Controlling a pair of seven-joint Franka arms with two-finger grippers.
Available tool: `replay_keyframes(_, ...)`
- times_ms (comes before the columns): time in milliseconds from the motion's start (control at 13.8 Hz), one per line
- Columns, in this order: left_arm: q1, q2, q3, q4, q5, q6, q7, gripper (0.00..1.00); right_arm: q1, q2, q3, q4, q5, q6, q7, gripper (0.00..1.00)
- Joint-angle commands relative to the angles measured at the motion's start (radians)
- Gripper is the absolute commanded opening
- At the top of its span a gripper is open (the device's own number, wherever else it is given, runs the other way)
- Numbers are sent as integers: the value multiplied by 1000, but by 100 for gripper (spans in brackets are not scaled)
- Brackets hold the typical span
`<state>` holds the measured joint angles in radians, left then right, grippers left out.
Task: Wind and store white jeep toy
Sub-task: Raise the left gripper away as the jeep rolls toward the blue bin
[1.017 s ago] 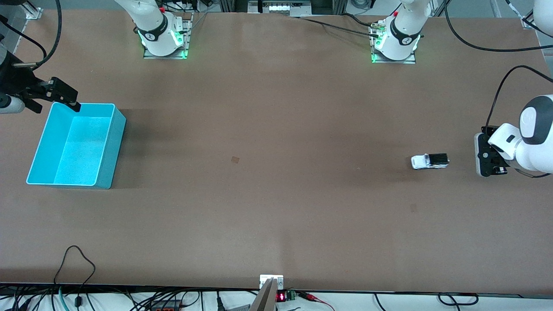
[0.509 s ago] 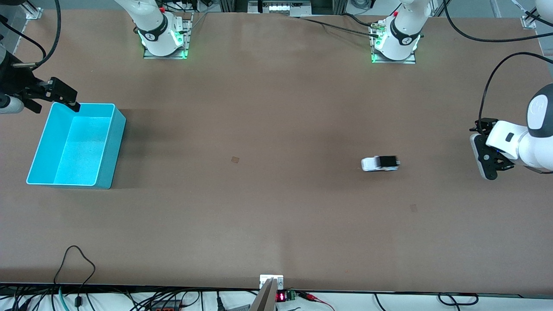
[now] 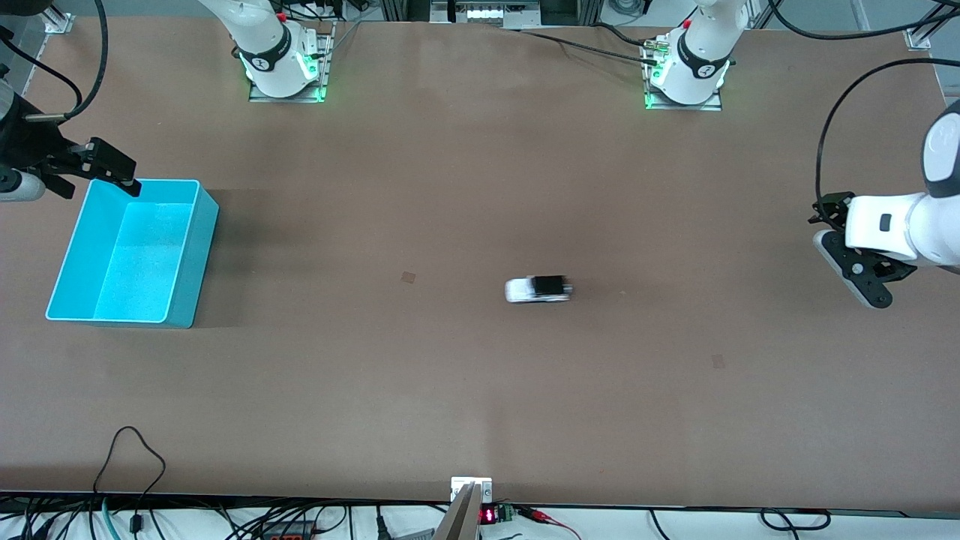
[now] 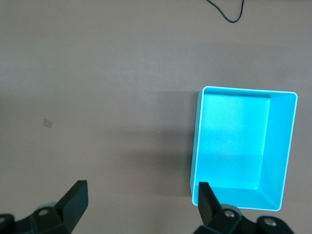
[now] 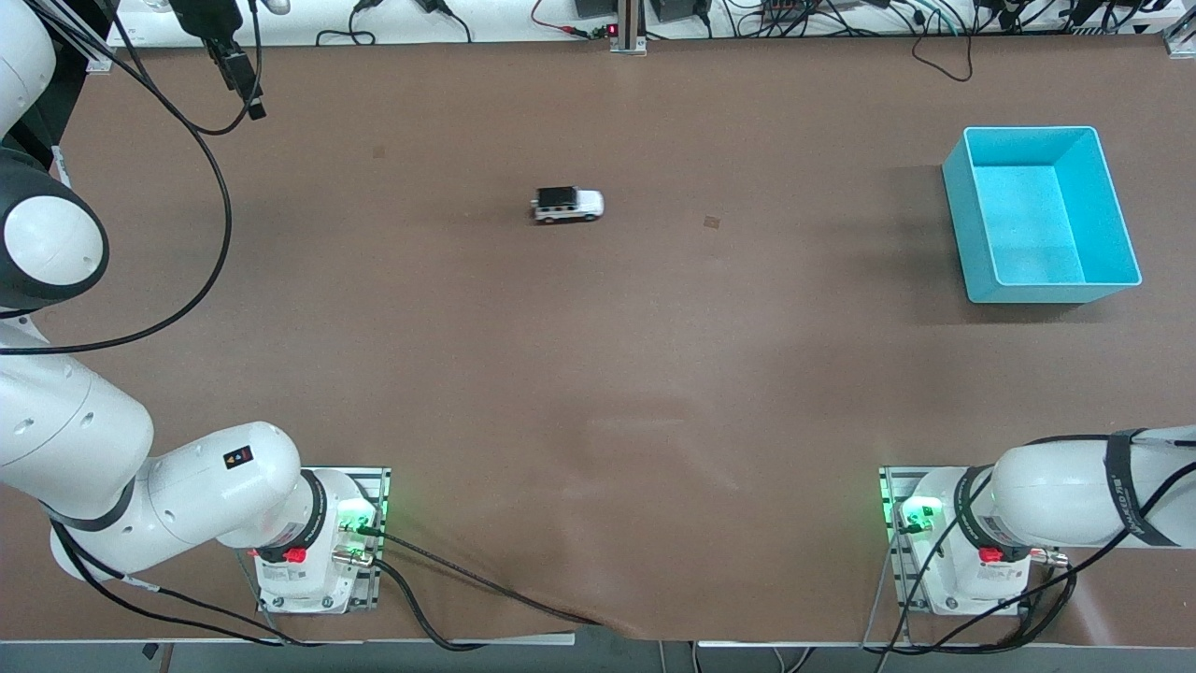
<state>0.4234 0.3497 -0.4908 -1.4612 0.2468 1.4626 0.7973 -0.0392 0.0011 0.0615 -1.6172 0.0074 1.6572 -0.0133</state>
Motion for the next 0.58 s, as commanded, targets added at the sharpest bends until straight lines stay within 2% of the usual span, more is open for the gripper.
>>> replay_keyframes(0,-134,-38,166,4,-87,-10,-93,100,-11,-6,3,-6,19,-2,-17,100)
replay_keyframes(145,-201,-64,260,-5,-168,-10,-191,100,-14,-4,0,-4,19,1,-20,100)
replay_keyframes(291,-273,-83,334,-7,-173,-7,-266,100,-14,-4,0,-4,19,-1,-27,100)
replay_keyframes(509,-304,-95,356,-7,-216,-7,-419,100,-16,7,0,-4,17,-11,-27,100)
